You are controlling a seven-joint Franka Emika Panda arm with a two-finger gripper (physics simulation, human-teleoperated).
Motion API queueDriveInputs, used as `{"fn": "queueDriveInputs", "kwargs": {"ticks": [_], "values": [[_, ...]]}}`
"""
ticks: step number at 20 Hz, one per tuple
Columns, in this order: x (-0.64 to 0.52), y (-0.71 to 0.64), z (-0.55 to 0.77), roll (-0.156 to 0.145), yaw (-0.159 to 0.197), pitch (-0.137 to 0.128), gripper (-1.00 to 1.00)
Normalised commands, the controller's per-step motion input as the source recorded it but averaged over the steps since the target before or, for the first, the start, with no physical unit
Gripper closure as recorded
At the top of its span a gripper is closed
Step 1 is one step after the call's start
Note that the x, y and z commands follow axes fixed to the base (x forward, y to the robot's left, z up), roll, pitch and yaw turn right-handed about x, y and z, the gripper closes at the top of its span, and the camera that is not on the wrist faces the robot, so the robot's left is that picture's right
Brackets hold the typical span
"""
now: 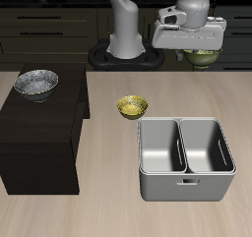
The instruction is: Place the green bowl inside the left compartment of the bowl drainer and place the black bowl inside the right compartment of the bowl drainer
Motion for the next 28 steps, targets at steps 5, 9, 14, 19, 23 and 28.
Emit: {"fn": "queueDriveInputs", "kwargs": {"ticks": [5, 9, 14, 19, 23, 28], "values": [[0.38, -0.06, 0.28, -0.049, 0.057, -0.066, 1.0], [0.52, 0.0, 0.0, 0.007, -0.035, 0.078, 1.0], [0.44, 0.04, 0.01, 0.002, 0.003, 0.016, 1.0], [0.3, -0.05, 0.05, 0.002, -0.068, 0.022, 1.0], [0.05, -0.05, 0.01, -0.012, 0.045, -0.025, 1.0], [0.0, -0.07, 0.17, -0.008, -0.042, -0.002, 1.0]]}}
